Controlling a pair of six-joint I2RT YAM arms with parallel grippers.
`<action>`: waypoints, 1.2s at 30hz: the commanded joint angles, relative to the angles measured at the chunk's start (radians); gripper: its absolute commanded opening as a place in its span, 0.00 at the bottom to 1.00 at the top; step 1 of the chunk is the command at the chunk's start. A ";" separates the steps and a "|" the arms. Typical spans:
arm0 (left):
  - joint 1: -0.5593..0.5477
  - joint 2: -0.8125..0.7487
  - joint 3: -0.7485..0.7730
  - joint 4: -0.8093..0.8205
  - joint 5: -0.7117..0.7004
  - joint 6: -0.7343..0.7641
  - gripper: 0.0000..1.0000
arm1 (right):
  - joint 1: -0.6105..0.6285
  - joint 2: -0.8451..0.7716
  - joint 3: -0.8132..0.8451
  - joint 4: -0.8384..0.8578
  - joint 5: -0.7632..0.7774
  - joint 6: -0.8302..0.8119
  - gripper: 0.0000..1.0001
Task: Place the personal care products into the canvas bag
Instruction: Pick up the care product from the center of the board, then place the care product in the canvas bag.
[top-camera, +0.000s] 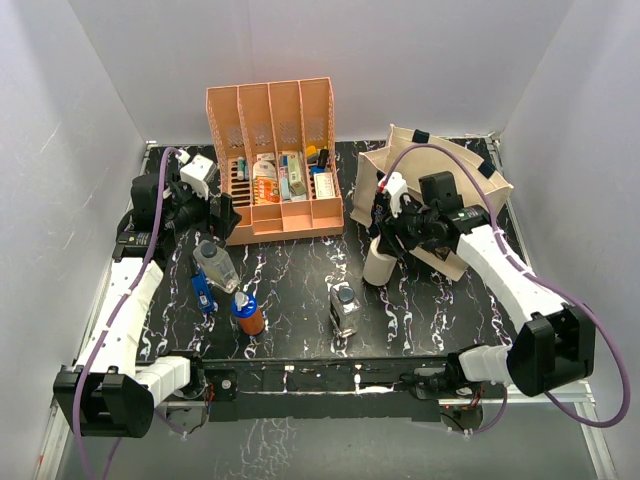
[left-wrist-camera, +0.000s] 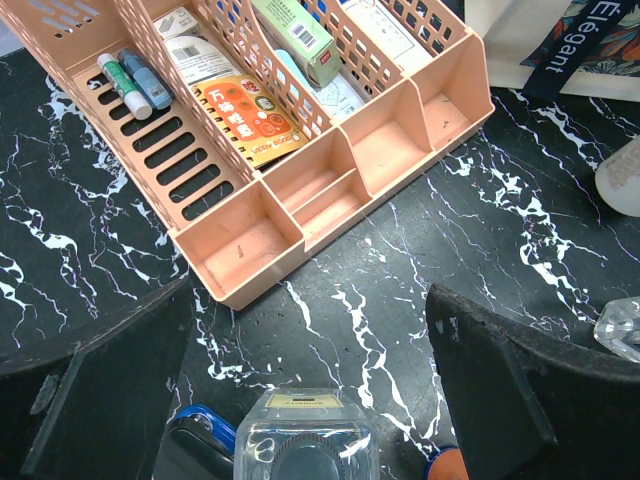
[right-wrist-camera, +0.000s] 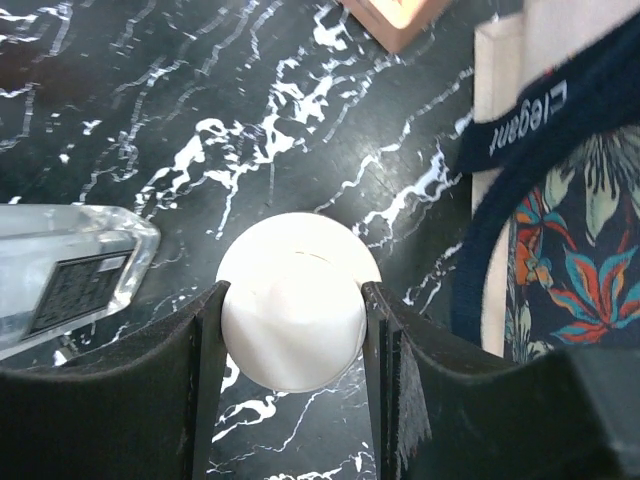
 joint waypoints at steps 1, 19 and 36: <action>-0.002 0.002 0.007 0.000 0.026 0.005 0.97 | 0.020 -0.084 0.157 0.020 -0.135 -0.070 0.08; -0.002 0.002 0.007 0.011 0.013 0.008 0.97 | 0.025 0.103 0.874 -0.074 0.033 0.065 0.08; -0.002 -0.017 -0.011 0.014 0.040 0.014 0.97 | -0.182 0.275 1.019 -0.037 0.191 0.143 0.08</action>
